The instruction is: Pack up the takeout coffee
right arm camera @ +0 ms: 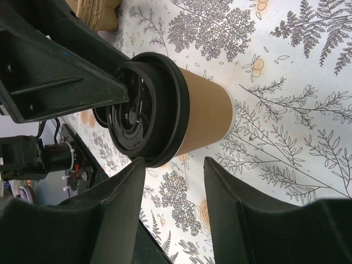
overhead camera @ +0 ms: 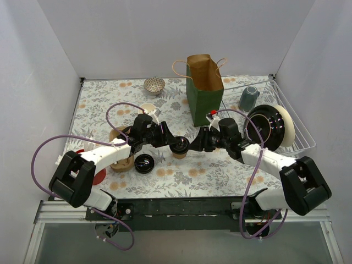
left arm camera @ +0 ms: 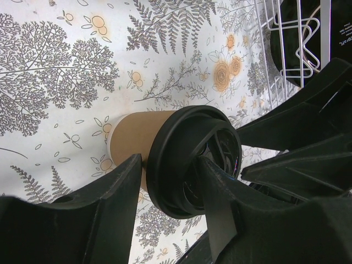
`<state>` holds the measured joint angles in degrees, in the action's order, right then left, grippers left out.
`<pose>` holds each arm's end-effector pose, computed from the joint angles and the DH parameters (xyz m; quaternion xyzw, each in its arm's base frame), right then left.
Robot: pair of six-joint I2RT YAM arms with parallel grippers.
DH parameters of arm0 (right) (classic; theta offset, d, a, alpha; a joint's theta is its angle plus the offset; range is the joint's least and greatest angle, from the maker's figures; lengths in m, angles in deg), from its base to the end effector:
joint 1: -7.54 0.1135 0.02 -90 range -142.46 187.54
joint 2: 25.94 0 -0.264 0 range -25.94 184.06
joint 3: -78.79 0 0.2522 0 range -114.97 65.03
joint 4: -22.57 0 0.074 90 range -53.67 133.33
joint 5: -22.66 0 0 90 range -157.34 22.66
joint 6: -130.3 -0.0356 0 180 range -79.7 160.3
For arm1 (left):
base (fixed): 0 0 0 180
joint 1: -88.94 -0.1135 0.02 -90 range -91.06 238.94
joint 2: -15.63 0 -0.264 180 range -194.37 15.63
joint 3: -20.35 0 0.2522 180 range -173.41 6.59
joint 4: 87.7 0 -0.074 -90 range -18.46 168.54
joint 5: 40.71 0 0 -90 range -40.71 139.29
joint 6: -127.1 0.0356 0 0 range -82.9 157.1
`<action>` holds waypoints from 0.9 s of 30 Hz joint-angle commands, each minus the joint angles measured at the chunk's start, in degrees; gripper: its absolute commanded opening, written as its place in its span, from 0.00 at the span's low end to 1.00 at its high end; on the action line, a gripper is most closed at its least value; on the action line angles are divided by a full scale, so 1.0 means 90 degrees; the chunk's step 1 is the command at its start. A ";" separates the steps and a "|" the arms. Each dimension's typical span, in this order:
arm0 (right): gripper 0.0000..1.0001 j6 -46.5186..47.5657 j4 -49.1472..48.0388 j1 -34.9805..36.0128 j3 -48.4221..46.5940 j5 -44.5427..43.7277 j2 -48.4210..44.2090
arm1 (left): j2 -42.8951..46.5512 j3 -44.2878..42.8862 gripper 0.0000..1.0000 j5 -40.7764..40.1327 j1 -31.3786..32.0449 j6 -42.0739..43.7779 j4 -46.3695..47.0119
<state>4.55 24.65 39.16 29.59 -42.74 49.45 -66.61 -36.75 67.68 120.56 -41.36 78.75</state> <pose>0.2250 0.1560 0.2073 -0.0790 0.8421 0.4302 0.3157 0.2468 -0.1652 0.2006 -0.2902 0.8440 -0.4328 0.1268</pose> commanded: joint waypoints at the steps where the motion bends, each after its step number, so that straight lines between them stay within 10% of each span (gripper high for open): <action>1: 0.53 -0.0198 -0.0489 0.0003 0.0061 0.0148 0.0206 | -0.0130 0.0274 0.43 -0.0305 -0.0017 0.0163 -0.0599; 27: 0.14 -0.0130 -0.0841 0.0110 0.1194 -0.0780 0.0978 | -0.0687 0.0576 0.31 -0.0051 -0.0017 -0.0072 -0.0287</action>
<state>-1.83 7.03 39.24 35.80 -41.01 54.41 -68.60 -35.04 68.64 119.64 -42.84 85.65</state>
